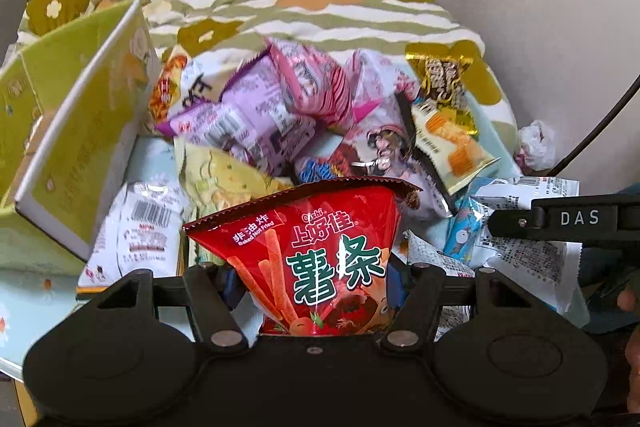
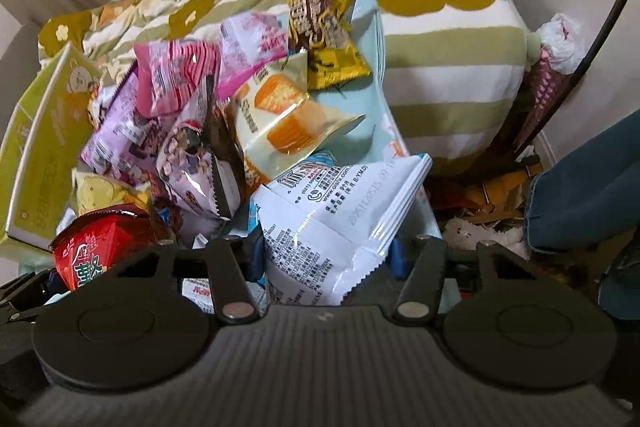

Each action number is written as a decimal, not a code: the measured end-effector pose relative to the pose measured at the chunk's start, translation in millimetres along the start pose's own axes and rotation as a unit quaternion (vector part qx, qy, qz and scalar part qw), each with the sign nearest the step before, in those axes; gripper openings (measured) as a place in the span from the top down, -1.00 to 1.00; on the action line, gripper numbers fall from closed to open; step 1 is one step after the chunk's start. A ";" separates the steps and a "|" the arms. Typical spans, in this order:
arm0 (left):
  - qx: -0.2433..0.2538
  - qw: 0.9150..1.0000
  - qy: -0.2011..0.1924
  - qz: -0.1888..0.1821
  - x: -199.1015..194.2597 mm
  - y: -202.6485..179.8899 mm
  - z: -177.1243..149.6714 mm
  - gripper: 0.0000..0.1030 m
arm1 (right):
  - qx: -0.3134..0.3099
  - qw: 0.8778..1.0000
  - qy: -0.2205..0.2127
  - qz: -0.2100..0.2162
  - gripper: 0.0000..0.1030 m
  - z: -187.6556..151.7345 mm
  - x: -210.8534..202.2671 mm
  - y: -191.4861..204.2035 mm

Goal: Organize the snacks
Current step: 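Lift the red bag into the box with the left gripper while the right carries the white bag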

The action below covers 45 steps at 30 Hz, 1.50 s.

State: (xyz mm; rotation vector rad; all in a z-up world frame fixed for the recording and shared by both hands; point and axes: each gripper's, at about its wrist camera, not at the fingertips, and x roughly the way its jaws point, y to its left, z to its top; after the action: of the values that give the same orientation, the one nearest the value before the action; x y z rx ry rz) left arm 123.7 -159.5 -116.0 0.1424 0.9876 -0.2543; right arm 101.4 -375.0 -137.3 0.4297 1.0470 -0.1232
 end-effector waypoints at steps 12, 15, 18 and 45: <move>-0.003 0.998 -0.067 0.023 -38.9 3.5 12.2 -0.32 | 0.002 0.998 -0.060 -0.006 -0.36 9.6 -42.2 -7.2; -0.011 0.996 -0.083 0.029 -50.4 10.1 14.7 -0.32 | -0.005 0.997 -0.074 0.003 -0.36 13.6 -52.2 -2.9; -0.021 0.994 -0.104 0.040 -66.0 18.0 18.1 -0.32 | -0.021 0.996 -0.085 0.013 -0.36 16.8 -63.1 7.6; -0.084 0.979 -0.154 0.106 -95.6 307.8 119.6 -0.32 | -0.134 0.976 -0.125 0.115 -0.36 86.0 -26.2 331.1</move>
State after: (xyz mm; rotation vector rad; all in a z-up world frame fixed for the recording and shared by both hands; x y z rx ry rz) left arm 254.9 122.5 30.5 0.0511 0.6749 0.0057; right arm 257.4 -110.7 16.2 0.2784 0.7472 0.1673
